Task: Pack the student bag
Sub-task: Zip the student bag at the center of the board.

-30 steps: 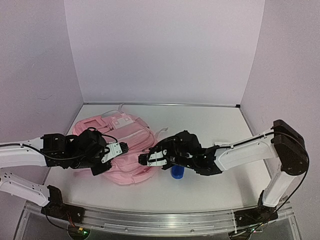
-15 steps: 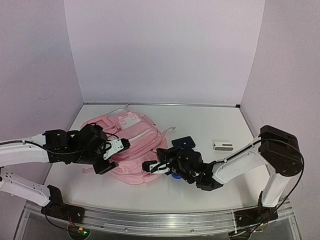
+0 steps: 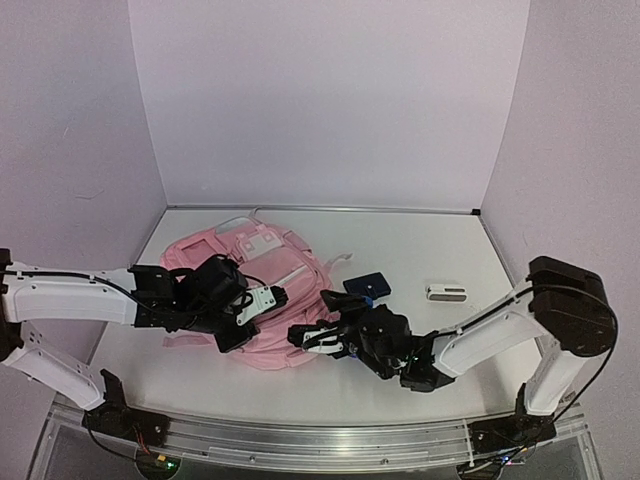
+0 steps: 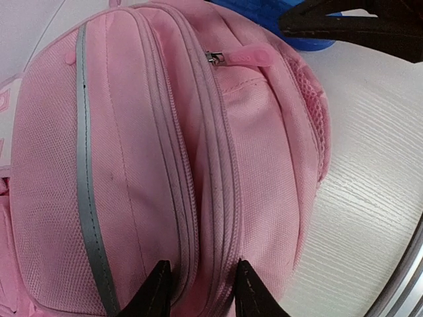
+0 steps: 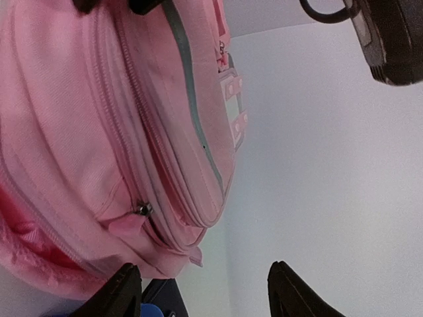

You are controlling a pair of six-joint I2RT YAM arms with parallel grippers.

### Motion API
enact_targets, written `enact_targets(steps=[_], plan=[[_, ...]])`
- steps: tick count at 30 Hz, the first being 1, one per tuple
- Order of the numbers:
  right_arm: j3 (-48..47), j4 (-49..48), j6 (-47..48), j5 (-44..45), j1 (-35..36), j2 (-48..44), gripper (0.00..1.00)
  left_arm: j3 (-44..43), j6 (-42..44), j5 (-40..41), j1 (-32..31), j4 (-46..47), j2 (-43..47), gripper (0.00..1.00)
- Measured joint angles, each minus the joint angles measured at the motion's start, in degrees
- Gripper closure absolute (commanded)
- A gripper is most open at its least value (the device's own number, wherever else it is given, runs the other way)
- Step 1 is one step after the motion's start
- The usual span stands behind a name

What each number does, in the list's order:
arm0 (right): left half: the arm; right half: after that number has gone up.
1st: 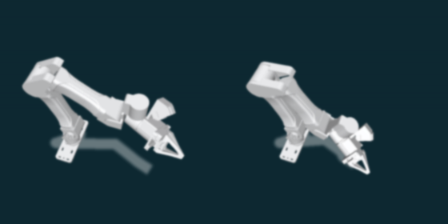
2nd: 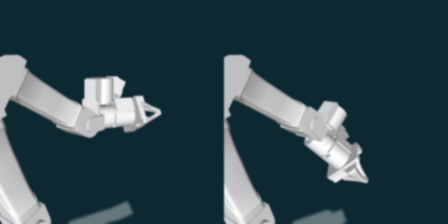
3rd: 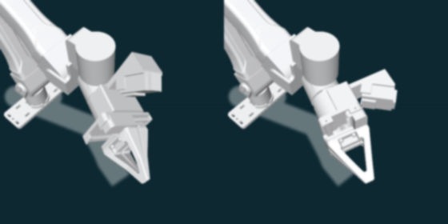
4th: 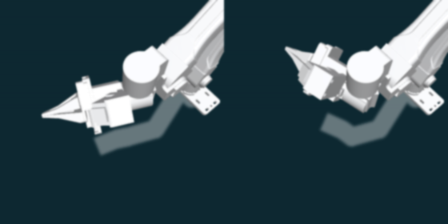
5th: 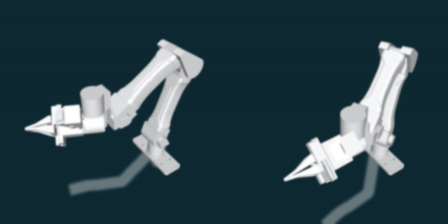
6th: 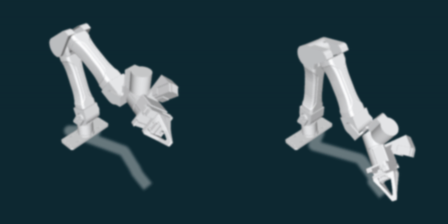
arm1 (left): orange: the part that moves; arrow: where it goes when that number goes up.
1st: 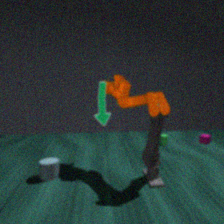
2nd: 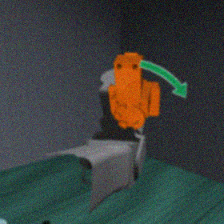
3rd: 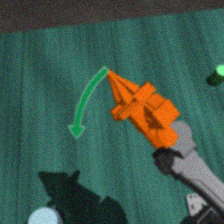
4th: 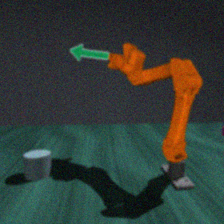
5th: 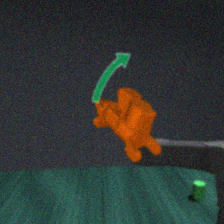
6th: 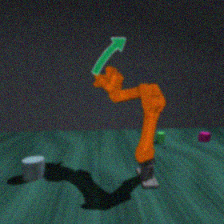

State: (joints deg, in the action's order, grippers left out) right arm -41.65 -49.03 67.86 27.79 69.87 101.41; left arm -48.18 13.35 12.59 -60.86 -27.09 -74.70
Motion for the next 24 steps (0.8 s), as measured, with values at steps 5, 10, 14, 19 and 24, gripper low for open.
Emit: enact_targets(steps=[5,10,14,19,24], plan=[[-5.66,28.89,-18.69,-10.99,-1.88,-12.35,0.11,1.68,-0.27,0.33,0.00,0.23,3.98,0.80],[-16.69,48.14,-36.96,-33.50,-12.81,-14.19,0.19,2.80,-1.12,0.88,-0.20,-1.42,6.65,0.94],[-24.14,56.53,-49.86,-46.70,-21.59,-9.43,0.31,2.99,-1.36,1.68,-0.20,-2.36,7.56,0.97],[-29.25,61.04,-61.58,-59.20,-21.89,-0.43,0.40,2.99,-1.36,2.11,-0.20,-2.50,8.49,0.98],[-29.99,64.25,-67.56,-65.68,-20.94,5.39,0.48,2.99,-1.43,2.16,-0.20,-2.79,8.49,0.98]])
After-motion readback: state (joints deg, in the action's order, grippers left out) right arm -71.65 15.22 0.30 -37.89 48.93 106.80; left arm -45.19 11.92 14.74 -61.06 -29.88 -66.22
